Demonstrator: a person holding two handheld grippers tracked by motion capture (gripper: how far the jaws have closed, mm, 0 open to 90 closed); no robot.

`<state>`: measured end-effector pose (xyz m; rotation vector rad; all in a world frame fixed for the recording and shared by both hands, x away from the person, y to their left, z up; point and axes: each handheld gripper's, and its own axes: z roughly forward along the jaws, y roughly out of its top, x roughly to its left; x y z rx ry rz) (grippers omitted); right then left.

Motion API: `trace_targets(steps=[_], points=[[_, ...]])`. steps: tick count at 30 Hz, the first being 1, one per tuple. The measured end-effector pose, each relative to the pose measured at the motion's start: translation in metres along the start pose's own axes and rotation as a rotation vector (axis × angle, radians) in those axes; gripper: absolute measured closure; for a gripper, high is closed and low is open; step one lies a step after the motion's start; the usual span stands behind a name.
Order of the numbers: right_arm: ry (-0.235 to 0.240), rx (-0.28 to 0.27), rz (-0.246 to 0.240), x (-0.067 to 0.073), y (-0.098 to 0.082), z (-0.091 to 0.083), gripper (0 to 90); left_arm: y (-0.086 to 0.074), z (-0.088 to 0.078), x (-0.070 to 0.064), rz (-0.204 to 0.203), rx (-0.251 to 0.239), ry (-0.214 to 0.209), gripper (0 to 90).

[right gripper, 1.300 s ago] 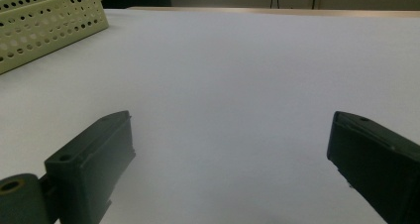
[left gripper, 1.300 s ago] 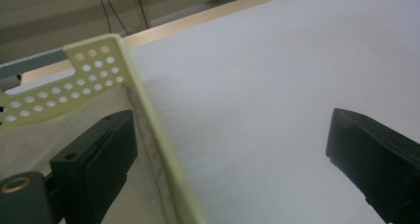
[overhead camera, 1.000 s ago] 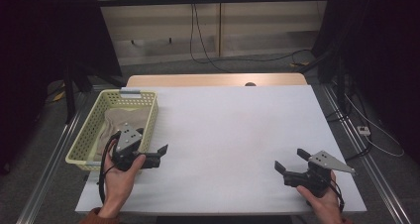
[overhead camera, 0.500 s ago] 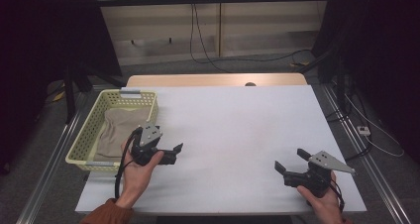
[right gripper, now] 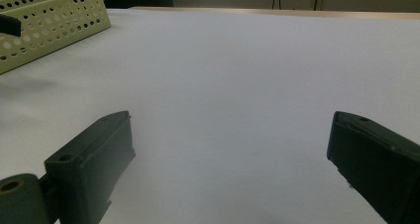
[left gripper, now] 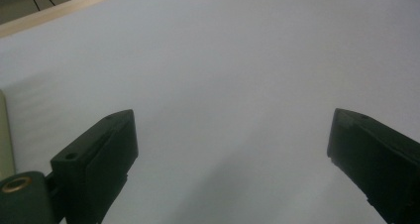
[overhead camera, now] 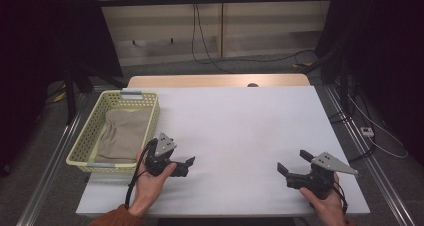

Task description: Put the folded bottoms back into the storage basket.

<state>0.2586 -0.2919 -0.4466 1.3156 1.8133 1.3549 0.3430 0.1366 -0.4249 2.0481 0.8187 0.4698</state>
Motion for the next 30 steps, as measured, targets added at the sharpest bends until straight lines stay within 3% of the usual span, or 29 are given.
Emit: trace_targets(steps=[4, 7, 12, 16, 18, 25, 30], points=[[0.0, -0.001, 0.001, 0.0, 0.0, 0.0, 3.6, -0.005, 0.001, -0.003, 0.004, -0.006, 0.0, 5.5], [-0.001, 0.0, -0.006, 0.0, 0.0, 0.0, 3.6, -0.008, -0.001, -0.002, -0.026, -0.017, -0.021, 5.5], [-0.001, 0.002, 0.001, -0.001, 0.0, 0.0, 3.6, -0.017, -0.003, -0.003, -0.067, -0.052, -0.015, 5.0], [0.003, -0.001, 0.003, -0.001, -0.001, -0.001, 3.6, -0.018, -0.006, -0.001, -0.056, -0.065, 0.006, 4.9], [0.004, -0.001, 0.004, -0.001, 0.0, -0.001, 3.6, -0.019, -0.007, 0.0, -0.065, -0.063, -0.006, 4.9], [0.005, 0.006, -0.006, -0.001, -0.001, 0.0, 3.7, -0.021, -0.013, 0.003, -0.073, -0.082, 0.018, 5.0], [0.003, 0.004, -0.014, 0.0, 0.0, -0.001, 3.7, -0.02, -0.013, 0.002, -0.043, -0.079, 0.028, 5.0]])
